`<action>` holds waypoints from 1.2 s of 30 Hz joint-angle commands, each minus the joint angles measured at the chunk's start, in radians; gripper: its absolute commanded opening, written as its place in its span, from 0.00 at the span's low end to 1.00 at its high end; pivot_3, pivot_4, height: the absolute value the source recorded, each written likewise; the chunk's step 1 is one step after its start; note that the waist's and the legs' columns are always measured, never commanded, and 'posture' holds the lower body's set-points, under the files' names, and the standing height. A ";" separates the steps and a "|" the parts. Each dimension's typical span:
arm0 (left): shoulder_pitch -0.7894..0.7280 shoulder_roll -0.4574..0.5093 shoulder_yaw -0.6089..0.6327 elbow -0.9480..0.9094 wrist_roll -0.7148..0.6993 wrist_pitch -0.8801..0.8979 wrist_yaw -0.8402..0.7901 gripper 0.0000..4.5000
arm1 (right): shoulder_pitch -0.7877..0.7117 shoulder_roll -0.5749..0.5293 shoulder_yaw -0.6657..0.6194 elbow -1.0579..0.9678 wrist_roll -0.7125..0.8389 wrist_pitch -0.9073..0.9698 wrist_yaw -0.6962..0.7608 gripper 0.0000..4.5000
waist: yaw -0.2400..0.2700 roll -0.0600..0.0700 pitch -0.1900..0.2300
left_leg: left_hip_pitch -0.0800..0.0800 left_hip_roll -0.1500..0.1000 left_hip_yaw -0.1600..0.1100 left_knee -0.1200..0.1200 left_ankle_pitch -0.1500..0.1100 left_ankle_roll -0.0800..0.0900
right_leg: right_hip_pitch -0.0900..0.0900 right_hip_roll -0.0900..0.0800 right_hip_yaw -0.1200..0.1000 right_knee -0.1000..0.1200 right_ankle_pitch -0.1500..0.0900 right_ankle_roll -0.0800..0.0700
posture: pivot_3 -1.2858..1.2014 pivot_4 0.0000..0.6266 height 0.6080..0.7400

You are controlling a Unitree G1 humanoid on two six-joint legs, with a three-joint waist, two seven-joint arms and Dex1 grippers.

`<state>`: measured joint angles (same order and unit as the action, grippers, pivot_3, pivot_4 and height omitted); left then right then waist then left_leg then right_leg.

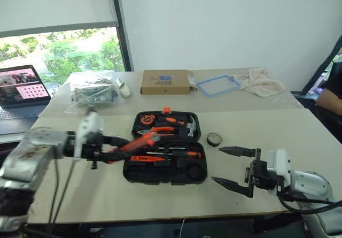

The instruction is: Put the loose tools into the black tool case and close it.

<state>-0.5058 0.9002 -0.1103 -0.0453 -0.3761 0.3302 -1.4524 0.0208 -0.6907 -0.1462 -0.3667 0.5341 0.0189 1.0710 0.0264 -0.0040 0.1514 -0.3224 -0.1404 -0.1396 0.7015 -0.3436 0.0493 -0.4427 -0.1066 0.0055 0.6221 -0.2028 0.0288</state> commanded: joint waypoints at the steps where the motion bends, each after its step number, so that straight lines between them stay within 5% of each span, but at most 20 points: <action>1: -0.099 -0.061 -0.135 0.080 0.134 -0.103 -0.028 0.35 | 0.004 -0.001 -0.021 -0.055 0.017 0.008 -0.021 1.00 | -0.010 -0.001 0.000 | 0.000 0.000 0.001 0.000 0.000 0.000 | -0.001 0.000 0.002 0.000 0.000 0.000 | 0.52 0.24 1.00; 7: -0.168 -0.182 -0.241 0.166 0.256 -0.139 0.032 0.35 | 0.041 0.003 -0.030 -0.108 0.017 0.021 -0.059 1.00 | -0.017 -0.002 0.001 | -0.012 0.000 0.006 0.004 0.000 0.001 | -0.015 0.001 0.006 0.004 0.001 0.001 | 0.52 0.24 1.00; 24: -0.086 -0.073 -0.239 0.059 0.301 -0.051 0.003 0.35 | 0.052 0.005 -0.028 -0.106 0.010 0.016 -0.075 1.00 | -0.016 -0.001 0.001 | -0.012 0.003 0.009 0.010 0.000 0.002 | -0.015 0.010 0.011 0.007 0.002 0.001 | 0.52 0.24 1.00; 36: -0.034 -0.115 -0.265 -0.006 0.311 0.068 0.072 0.35 | 0.021 0.004 -0.013 -0.081 0.007 0.016 -0.056 1.00 | -0.005 -0.001 0.000 | -0.011 0.002 0.009 0.011 0.000 0.002 | -0.014 0.010 0.010 0.007 0.002 0.002 | 0.52 0.24 1.00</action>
<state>-0.5698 0.7801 -0.3317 -0.0529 -0.0918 0.3809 -1.3770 0.0523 -0.6873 -0.1539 -0.4380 0.5332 0.0431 1.0103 0.0217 -0.0047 0.1514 -0.3338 -0.1384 -0.1302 0.7121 -0.3441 0.0512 -0.4569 -0.0967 0.0161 0.6292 -0.2005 0.0308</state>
